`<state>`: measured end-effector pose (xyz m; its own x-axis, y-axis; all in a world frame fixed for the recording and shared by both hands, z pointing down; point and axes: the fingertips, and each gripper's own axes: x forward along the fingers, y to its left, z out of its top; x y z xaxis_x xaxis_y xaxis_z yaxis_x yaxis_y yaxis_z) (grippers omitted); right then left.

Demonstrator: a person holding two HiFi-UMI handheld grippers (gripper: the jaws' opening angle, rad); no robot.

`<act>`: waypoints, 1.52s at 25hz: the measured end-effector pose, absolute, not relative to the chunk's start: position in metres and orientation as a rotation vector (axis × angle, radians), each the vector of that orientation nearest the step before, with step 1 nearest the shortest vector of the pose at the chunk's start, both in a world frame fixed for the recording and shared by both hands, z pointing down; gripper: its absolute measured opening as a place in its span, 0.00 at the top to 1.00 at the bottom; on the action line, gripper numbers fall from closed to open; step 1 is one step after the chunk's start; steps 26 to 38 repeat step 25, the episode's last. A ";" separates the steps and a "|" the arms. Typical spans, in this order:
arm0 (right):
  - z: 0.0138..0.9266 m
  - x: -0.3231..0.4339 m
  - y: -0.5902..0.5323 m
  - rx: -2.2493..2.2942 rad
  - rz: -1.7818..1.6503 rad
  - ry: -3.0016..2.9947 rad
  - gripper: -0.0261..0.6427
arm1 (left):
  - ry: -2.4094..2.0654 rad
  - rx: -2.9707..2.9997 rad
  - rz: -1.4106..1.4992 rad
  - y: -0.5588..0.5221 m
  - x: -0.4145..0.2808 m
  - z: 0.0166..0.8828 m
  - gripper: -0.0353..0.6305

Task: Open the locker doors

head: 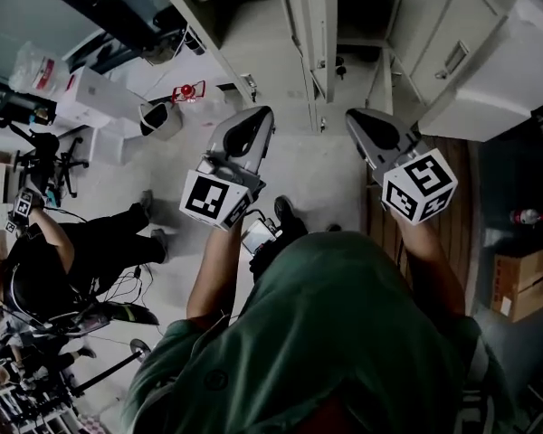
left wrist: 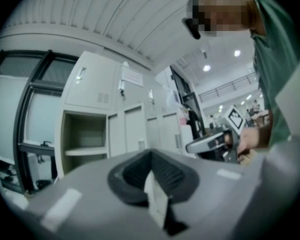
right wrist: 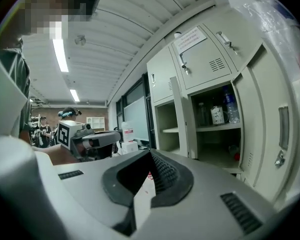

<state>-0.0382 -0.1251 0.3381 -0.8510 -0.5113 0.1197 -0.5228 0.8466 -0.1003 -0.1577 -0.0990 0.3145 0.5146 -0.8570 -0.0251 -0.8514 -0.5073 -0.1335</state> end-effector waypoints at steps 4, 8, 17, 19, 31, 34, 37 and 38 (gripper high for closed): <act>0.356 -0.038 -0.115 0.762 0.199 -2.933 0.96 | 1.495 -2.614 -0.067 -0.094 -0.161 0.330 0.96; 0.369 -0.029 -0.111 0.733 0.244 -2.921 0.96 | 1.448 -2.631 -0.025 -0.091 -0.153 0.339 0.96; 0.385 -0.004 -0.112 0.750 0.297 -2.886 0.96 | 1.419 -2.684 -0.126 -0.092 -0.136 0.359 0.96; 0.381 -0.003 -0.112 0.755 0.295 -2.885 0.96 | 1.421 -2.688 -0.126 -0.091 -0.136 0.356 0.96; 0.364 0.004 -0.107 0.757 0.296 -2.878 0.96 | 1.404 -2.693 -0.125 -0.085 -0.127 0.343 0.96; 0.364 0.004 -0.107 0.757 0.296 -2.878 0.96 | 1.404 -2.693 -0.125 -0.085 -0.127 0.343 0.96; 0.364 0.004 -0.107 0.757 0.296 -2.878 0.96 | 1.404 -2.693 -0.125 -0.085 -0.127 0.343 0.96; 0.364 0.004 -0.107 0.757 0.296 -2.878 0.96 | 1.404 -2.693 -0.125 -0.085 -0.127 0.343 0.96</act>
